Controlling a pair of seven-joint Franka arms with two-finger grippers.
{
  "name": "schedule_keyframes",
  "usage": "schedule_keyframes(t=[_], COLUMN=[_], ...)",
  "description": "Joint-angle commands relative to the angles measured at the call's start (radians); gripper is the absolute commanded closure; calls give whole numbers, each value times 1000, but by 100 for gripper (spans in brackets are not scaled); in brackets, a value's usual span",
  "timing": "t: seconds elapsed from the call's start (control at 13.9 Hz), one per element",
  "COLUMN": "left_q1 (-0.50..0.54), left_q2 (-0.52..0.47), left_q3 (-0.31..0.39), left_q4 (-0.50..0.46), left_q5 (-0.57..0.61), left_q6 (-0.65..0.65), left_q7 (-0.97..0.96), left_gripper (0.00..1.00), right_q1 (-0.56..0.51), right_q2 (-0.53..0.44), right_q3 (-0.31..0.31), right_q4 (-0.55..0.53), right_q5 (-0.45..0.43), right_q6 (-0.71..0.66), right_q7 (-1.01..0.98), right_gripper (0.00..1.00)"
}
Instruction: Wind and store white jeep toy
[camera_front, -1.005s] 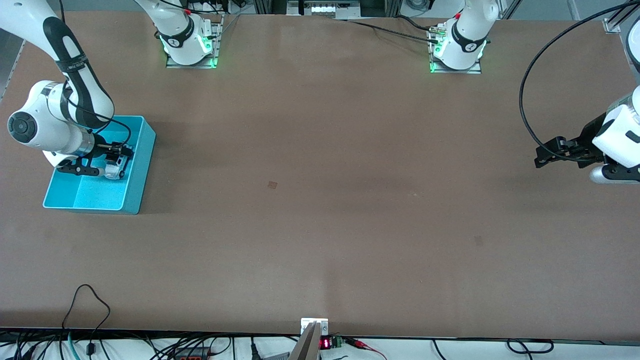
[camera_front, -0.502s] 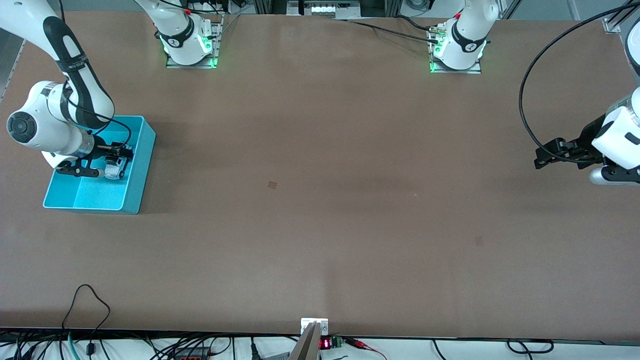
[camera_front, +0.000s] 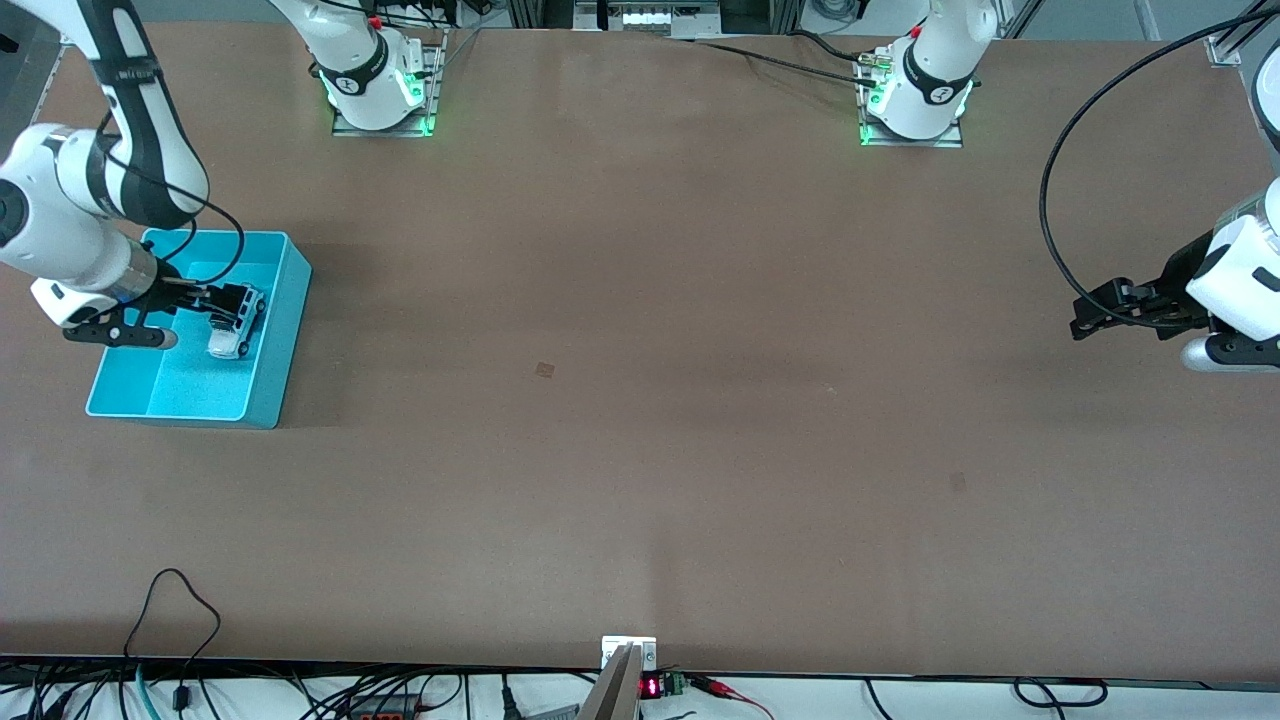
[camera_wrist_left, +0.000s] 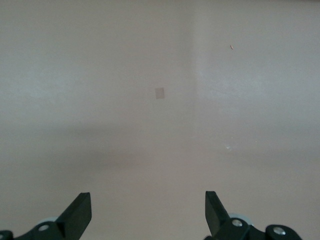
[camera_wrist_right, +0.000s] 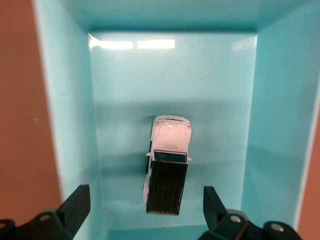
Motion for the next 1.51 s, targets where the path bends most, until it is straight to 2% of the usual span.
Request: schedule_keyframes(t=[0.0, 0.29, 0.43, 0.57, 0.72, 0.86, 1.0, 1.15, 1.22, 1.44], left_q1=[4, -2, -6, -5, -5, -6, -3, -2, -3, -3], left_q2=[-13, -13, -12, -13, -13, -15, -18, -18, -18, -18], left_q3=[0, 0, 0, 0, 0, -1, 0, 0, 0, 0], left_q4=[-13, -13, -15, -15, -13, -13, -13, -13, -13, -15], left_q5=[-22, -22, -22, -22, -22, -22, -20, -22, -22, -19], left_q6=[10, 10, 10, 7, 9, 9, 6, 6, 6, 7], left_q7=[-5, -3, -5, -5, -5, -5, -5, -5, -5, -5], left_gripper=[0, 0, 0, 0, 0, 0, 0, 0, 0, 0], right_q1=[1, 70, 99, 102, 113, 134, 189, 284, 314, 321], right_q2=[-97, -137, -136, -136, -129, -125, -123, -122, -119, -47], right_q3=[32, 40, 38, 26, 25, 21, -47, -154, -187, -193], right_q4=[35, 214, 300, 351, 365, 425, 478, 526, 552, 677], right_q5=[1, 7, 68, 115, 114, 117, 126, 183, 203, 189], right_q6=[-125, -364, -438, -469, -447, -468, -554, -652, -666, -754], right_q7=[-3, -4, -6, -18, -46, -46, -66, -55, -53, -56], right_gripper=[0, 0, 0, 0, 0, 0, 0, 0, 0, 0])
